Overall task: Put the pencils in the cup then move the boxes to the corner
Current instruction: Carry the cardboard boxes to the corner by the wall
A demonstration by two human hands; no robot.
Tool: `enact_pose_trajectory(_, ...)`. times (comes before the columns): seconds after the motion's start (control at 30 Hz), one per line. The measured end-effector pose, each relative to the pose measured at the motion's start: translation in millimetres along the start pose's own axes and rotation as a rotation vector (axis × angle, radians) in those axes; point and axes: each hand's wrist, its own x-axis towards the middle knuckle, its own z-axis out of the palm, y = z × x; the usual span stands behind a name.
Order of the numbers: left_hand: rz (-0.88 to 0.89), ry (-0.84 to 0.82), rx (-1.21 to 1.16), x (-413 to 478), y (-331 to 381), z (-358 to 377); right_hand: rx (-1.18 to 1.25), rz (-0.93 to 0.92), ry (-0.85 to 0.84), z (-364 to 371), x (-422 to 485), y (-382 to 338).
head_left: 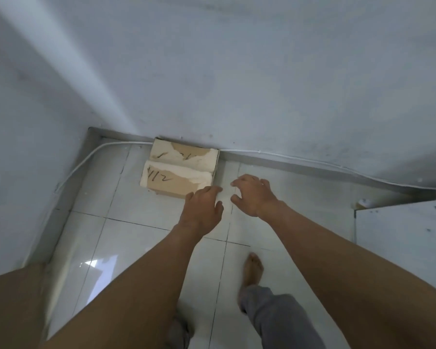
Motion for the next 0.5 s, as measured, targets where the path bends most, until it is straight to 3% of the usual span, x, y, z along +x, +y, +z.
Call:
enact_pose_trajectory(0.17, 0.093, -0.026, 0.063, -48.3, 59.6, -42.0, 0.032, 0.083, 0.005, -47.3, -78.0, -2.8)
enact_pose_trajectory(0.5, 0.392, -0.028, 0.197, -132.6, 100.8, -67.6, 0.145, 0.233, 0.298, -36.3, -229.1, -24.0)
